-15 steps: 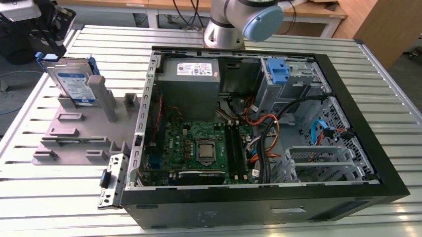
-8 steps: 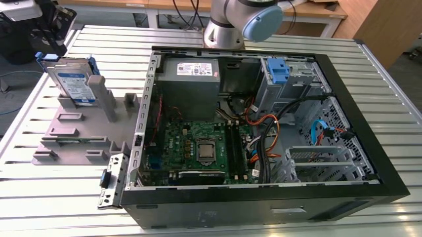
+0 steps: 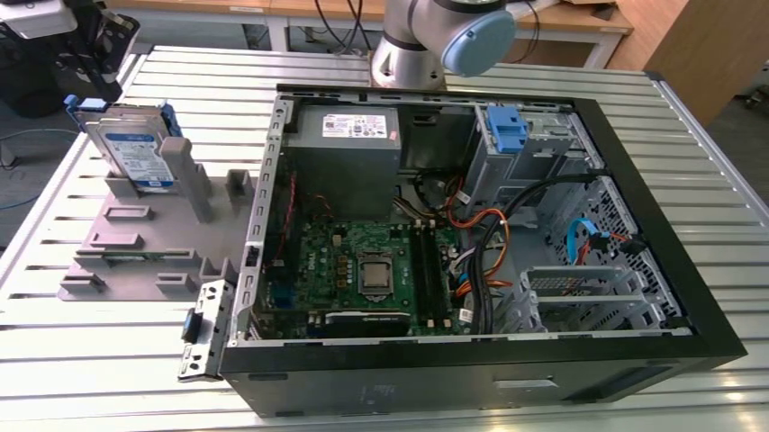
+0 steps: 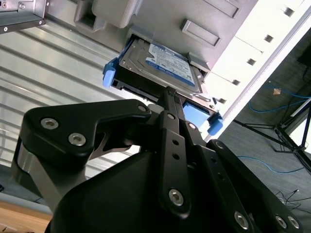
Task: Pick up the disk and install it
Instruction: 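Pick up the disk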
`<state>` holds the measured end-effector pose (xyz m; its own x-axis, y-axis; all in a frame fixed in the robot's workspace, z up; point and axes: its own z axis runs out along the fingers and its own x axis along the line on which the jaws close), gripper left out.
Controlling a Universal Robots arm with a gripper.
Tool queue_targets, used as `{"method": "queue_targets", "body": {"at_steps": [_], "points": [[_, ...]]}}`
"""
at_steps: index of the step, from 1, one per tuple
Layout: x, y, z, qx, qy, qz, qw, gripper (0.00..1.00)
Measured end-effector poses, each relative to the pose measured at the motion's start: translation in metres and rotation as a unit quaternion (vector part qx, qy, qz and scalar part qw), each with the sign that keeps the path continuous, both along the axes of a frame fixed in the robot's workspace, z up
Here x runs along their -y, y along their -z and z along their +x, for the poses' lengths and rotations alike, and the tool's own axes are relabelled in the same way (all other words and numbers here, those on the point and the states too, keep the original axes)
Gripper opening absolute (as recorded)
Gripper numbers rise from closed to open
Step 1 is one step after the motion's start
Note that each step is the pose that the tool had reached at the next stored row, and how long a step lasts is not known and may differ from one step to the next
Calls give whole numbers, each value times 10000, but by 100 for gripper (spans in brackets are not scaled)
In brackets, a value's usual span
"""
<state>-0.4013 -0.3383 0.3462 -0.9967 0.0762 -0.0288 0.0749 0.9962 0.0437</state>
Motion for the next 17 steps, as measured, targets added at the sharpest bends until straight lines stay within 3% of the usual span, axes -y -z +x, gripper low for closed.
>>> {"method": "queue_targets", "body": {"at_steps": [12, 17], "points": [[0, 0, 0, 0, -258, 0, 9997, 11], [0, 0, 0, 0, -266, 0, 9996, 11]]}}
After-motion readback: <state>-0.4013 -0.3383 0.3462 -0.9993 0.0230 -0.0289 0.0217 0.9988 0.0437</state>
